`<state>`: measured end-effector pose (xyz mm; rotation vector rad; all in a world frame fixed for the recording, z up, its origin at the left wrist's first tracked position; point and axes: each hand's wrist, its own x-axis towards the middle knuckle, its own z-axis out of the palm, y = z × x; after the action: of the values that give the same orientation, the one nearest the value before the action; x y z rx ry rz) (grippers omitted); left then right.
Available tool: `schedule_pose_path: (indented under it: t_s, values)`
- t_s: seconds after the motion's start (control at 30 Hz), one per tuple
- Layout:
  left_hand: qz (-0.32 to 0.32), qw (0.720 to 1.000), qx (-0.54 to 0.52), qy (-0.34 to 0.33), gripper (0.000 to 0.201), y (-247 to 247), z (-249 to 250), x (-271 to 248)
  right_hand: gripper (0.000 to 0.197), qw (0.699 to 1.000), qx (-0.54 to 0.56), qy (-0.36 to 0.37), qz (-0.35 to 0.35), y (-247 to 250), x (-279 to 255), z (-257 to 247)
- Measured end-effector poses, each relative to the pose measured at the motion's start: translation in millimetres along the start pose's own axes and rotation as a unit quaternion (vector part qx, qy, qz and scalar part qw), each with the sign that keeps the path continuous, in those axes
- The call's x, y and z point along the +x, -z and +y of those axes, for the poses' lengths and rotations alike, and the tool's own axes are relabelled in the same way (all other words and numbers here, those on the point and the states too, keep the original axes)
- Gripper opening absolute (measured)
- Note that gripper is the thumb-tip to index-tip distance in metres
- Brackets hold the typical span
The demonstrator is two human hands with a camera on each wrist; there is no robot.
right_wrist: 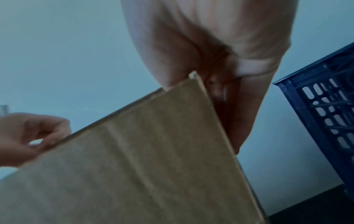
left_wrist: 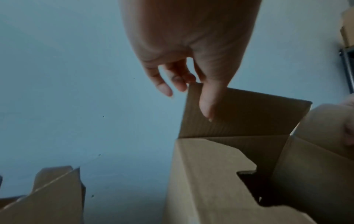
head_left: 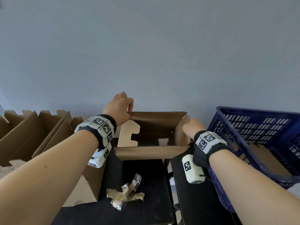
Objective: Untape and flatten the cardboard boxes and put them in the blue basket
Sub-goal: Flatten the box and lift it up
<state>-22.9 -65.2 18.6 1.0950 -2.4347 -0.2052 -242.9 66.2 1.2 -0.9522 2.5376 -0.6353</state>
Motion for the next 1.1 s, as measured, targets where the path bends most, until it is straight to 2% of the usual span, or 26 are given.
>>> schedule_pose_path:
  t_s: [0.1, 0.17, 0.27, 0.37, 0.4, 0.43, 0.5, 0.53, 0.57, 0.6, 0.63, 0.7, 0.93, 1.03, 1.1]
  values:
    - [-0.046, 0.996, -0.052, -0.055, 0.024, -0.6, -1.0, -4.0, 0.017, 1.000, 0.001, -0.009, 0.005, 4.3, 1.8, 0.4]
    - [-0.084, 0.992, -0.065, -0.064, 0.036, -2.0, 0.1, -5.7, 0.022, 1.000, 0.001, -0.015, 0.016, 6.7, 2.0, 1.6]
    - [-0.178, 0.982, -0.025, -0.056, 0.049, -6.4, 4.7, -10.7, 0.027, 0.999, 0.024, -0.028, 0.027, 10.9, 1.8, 3.5]
    - [-0.247, 0.968, -0.018, -0.027, 0.046, -6.9, 10.7, -15.6, 0.032, 0.998, 0.042, -0.036, 0.032, 15.6, 1.5, 3.1]
    - [-0.238, 0.971, -0.020, -0.022, 0.042, -7.7, 11.8, -16.2, 0.032, 0.998, 0.044, -0.036, 0.039, 17.1, 1.1, 3.3]
    - [-0.202, 0.979, -0.033, -0.014, 0.035, -7.9, 12.5, -16.0, 0.032, 0.997, 0.048, -0.034, 0.052, 18.2, 1.3, 3.7]
    - [-0.052, 0.993, -0.097, 0.044, 0.020, -6.4, 13.0, -14.5, 0.031, 0.995, 0.058, -0.031, 0.076, 19.9, -0.6, 4.4]
    - [0.018, 0.988, -0.125, 0.087, 0.023, -4.6, 12.8, -12.7, 0.031, 0.994, 0.063, -0.033, 0.085, 21.0, -1.4, 5.1]
    - [0.046, 0.980, -0.142, 0.131, 0.035, -3.0, 11.9, -10.0, 0.033, 0.993, 0.071, -0.035, 0.093, 21.5, -2.1, 5.5]
    - [0.029, 0.973, -0.149, 0.175, 0.050, -2.7, 9.9, -6.8, 0.034, 0.992, 0.080, -0.035, 0.097, 22.2, -3.8, 6.0]
    - [-0.015, 0.968, -0.140, 0.206, 0.065, -2.0, 9.1, -4.3, 0.034, 0.991, 0.085, -0.030, 0.100, 22.4, -4.7, 6.0]
    - [-0.098, 0.964, -0.105, 0.225, 0.084, -4.4, 8.0, 1.2, 0.033, 0.991, 0.088, -0.010, 0.104, 21.9, -6.4, 4.4]
    - [-0.080, 0.976, 0.010, 0.203, 0.068, -11.6, 5.8, 5.3, 0.031, 0.983, 0.118, 0.041, 0.131, 26.7, -19.3, -5.7]
    - [-0.087, 0.976, -0.005, 0.199, 0.055, -14.8, 5.2, 3.3, 0.027, 0.984, 0.117, 0.041, 0.129, 25.5, -17.9, -5.1]
    - [-0.102, 0.971, -0.051, 0.210, 0.051, -14.8, 6.3, 2.2, 0.026, 0.984, 0.118, 0.039, 0.127, 23.4, -16.4, -2.7]
